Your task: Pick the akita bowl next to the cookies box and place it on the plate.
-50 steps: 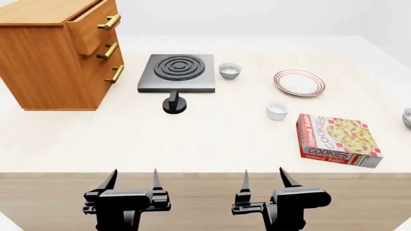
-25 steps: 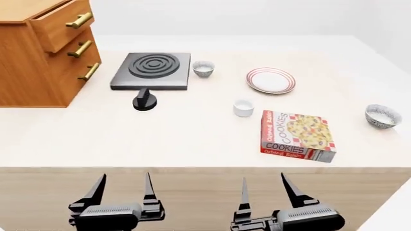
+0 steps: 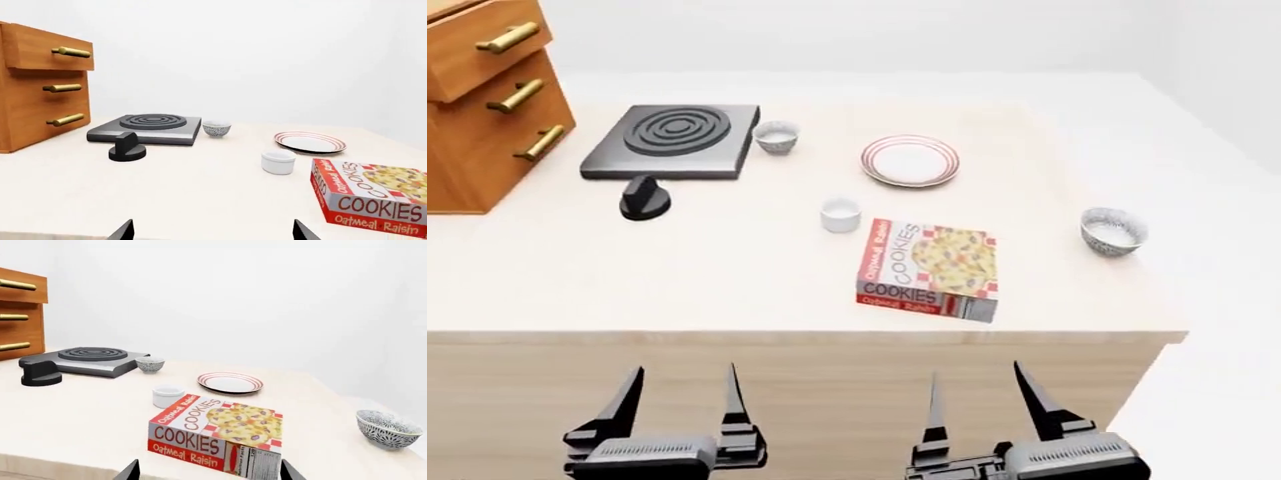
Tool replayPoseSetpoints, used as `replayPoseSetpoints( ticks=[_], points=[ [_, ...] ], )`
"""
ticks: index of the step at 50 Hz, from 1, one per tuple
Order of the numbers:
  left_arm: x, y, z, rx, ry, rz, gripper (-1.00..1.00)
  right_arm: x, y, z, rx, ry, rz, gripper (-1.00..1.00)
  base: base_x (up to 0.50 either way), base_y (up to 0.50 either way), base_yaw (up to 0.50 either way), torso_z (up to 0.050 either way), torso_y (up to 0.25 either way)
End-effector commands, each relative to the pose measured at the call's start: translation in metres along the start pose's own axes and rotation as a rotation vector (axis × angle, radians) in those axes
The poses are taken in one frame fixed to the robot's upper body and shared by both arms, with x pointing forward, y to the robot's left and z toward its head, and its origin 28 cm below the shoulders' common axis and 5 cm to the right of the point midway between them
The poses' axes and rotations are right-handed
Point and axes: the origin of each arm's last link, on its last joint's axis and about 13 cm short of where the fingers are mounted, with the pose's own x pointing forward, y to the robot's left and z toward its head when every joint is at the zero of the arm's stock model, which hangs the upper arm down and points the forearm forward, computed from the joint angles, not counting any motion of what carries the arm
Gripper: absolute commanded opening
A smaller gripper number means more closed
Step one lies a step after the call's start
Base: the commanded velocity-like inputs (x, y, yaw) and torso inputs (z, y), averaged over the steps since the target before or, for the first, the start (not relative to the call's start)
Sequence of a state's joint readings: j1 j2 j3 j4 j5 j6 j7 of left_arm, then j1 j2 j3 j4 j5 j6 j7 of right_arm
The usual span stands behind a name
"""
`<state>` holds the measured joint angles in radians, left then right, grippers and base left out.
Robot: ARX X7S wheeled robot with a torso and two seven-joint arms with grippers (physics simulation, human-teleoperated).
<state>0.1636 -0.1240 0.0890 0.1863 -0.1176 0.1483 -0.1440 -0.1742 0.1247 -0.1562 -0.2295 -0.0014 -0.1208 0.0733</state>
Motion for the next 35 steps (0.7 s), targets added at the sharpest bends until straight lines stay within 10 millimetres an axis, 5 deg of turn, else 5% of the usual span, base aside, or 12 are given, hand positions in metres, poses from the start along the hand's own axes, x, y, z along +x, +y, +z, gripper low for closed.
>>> replayPoseSetpoints(
  ticks=[1,23,28,35],
  points=[
    [0.000,0.001,-0.003,0.008,0.009,-0.010,1.00,0.000,0.000,-0.001,0.008,0.011,-0.004,1.00,-0.09,-0.50,0.00,0.000,0.000],
    [-0.002,0.001,-0.004,0.006,0.017,-0.015,1.00,0.000,0.000,-0.001,0.033,0.016,0.001,1.00,-0.08,-0.50,0.00,0.000,0.000],
    [0.003,-0.001,-0.006,0.025,0.089,0.021,1.00,0.002,0.001,-0.003,0.036,0.052,0.005,1.00,-0.02,-0.05,0.00,0.000,0.000],
    [0.014,0.002,0.028,-0.034,0.023,-0.034,1.00,0.009,-0.007,0.019,-0.049,-0.020,-0.043,1.00,0.01,0.00,0.00,0.000,0.000]
  ],
)
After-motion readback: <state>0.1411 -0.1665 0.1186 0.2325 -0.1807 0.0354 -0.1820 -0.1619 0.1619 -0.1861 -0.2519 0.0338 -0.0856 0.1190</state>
